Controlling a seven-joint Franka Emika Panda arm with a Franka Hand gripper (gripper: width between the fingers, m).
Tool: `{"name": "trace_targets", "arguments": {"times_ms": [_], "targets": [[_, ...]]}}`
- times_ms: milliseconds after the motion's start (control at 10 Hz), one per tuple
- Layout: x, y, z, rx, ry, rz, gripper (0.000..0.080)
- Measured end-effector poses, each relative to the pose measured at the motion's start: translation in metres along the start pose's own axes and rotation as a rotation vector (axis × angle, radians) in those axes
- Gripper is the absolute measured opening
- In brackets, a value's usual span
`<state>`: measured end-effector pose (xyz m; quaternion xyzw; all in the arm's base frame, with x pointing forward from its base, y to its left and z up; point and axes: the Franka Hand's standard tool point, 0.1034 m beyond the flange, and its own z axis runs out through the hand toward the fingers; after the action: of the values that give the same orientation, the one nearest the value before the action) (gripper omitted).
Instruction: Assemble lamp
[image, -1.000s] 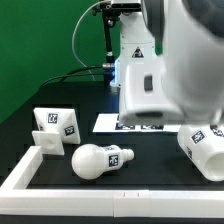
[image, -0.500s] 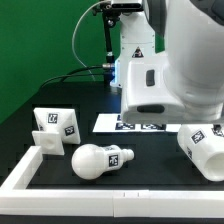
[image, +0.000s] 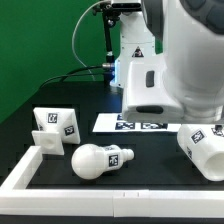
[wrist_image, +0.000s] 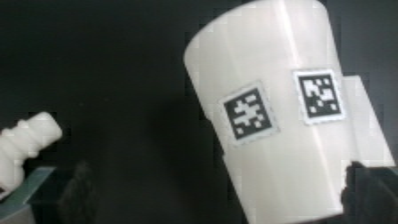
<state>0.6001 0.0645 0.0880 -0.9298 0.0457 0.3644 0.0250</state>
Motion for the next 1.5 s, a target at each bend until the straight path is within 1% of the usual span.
{"name": "trace_targets", "arguments": {"times_ms": [100,200,300,500,600,800,1000,1200,1300,1400,1500], "targets": [[0.006,-0.009,0.003,-0.005,0.042,-0.014,0.0700],[0.014,-0.014,0.003,-0.003,0.090,-0.037,0.0700],[0.021,-0.014,0.001,0.001,0.125,-0.057,0.0700],[0.026,-0.013,0.002,0.003,0.145,-0.075,0.0700],[0.032,-0.010,0.004,0.003,0.167,-0.102,0.0700],[0.039,-0.008,0.014,0.005,0.181,-0.114,0.0700],[0.044,0.001,0.027,0.004,0.183,-0.121,0.0700],[0.043,0.002,0.045,0.001,0.157,-0.117,0.0700],[0.040,0.004,0.050,0.004,0.136,-0.115,0.0700],[0.035,0.006,0.055,0.004,0.103,-0.107,0.0700],[0.022,0.009,0.061,0.002,0.022,-0.074,0.0700]]}}
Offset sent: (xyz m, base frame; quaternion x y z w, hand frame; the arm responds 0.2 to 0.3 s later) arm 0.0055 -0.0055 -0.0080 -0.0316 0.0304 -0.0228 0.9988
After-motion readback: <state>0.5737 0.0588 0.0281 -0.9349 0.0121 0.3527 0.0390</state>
